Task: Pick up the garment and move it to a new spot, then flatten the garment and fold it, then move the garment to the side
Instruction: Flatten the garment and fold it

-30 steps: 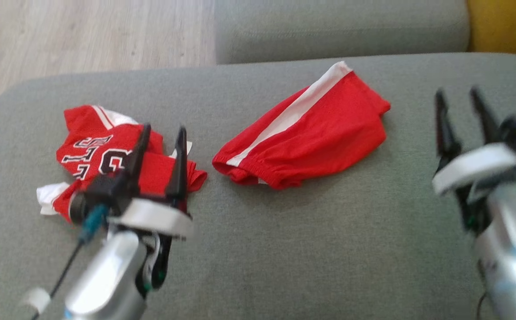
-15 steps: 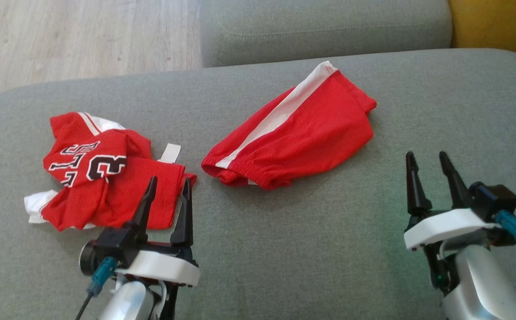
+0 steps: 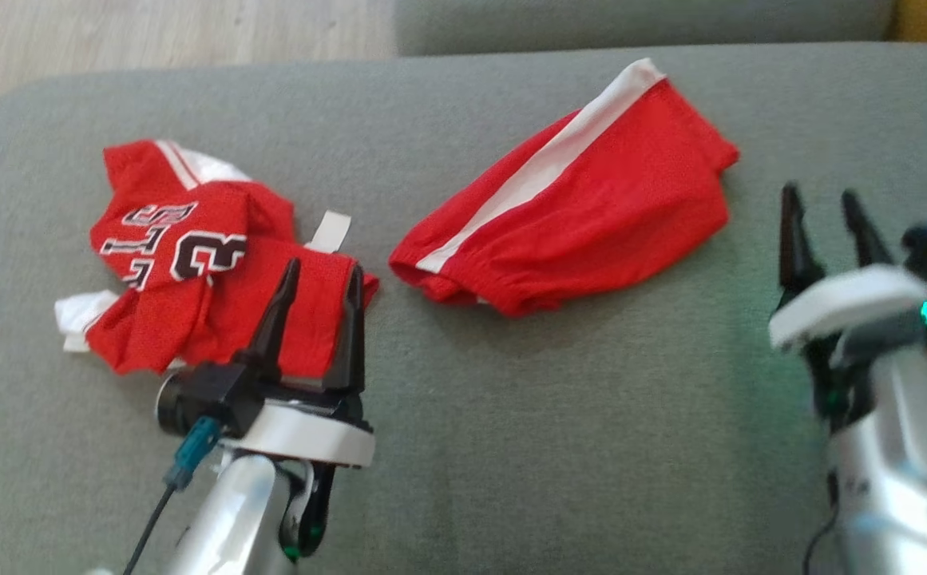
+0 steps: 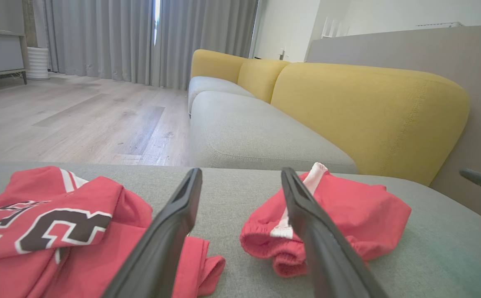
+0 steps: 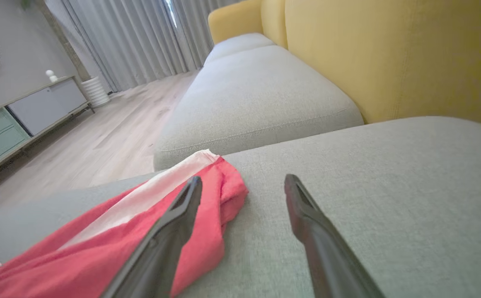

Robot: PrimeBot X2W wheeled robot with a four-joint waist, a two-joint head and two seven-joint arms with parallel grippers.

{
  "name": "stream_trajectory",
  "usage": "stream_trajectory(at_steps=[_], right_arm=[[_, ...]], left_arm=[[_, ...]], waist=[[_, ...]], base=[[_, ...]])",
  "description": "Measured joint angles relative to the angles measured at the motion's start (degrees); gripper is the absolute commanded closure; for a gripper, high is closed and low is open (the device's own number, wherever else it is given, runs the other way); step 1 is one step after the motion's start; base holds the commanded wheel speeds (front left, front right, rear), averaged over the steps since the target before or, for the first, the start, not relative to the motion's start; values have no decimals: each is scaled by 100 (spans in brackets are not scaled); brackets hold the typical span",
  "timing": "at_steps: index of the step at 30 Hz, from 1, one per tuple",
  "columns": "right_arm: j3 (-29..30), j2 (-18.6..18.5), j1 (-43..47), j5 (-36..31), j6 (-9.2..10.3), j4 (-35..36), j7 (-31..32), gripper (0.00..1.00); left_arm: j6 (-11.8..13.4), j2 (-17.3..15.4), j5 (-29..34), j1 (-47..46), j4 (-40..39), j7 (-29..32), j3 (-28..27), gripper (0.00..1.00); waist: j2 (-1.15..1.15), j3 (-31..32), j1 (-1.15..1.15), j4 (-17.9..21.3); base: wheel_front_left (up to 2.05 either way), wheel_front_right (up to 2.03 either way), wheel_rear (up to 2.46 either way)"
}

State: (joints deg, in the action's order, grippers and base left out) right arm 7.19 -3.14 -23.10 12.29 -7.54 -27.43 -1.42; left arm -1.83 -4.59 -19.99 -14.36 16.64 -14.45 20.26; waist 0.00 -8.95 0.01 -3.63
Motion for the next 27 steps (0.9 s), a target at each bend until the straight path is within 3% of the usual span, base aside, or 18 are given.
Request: stream_trajectory(at_steps=[8,15,24,25,26,27], right_arm=[[1018,-49,-1423,-97,0,-1416,850,0],[1647,-245,-2215,-692,0,-2641,1010,0],[1807,-436,-2892,-1291,0,-3455,1112,0],[1795,-442,-2934,-1332,0,-3521,1111,15],[1777,-443,-2952,-1358,0,-3568,1099,100],[1752,-450,-2968,-1394,0,-3612,1047,100]], left_arm=[[-170,153,118,-280,168,0,27,0],[-225,180,142,-458,181,0,88,0],[-209,196,80,-575,163,0,205,0],[-182,196,69,-577,163,0,211,0],[-167,197,55,-580,163,0,216,0],[-165,197,38,-585,163,0,222,0]], waist=[[0,-488,0,-480],[0,-836,0,-879],[0,-1071,0,-1082],[0,-1077,0,-1080],[0,-1079,-1,-1072],[0,-1079,-1,-1060]], base=[[0,0,0],[0,0,0],[0,0,0],[0,0,0],[0,0,0],[0,0,0]])
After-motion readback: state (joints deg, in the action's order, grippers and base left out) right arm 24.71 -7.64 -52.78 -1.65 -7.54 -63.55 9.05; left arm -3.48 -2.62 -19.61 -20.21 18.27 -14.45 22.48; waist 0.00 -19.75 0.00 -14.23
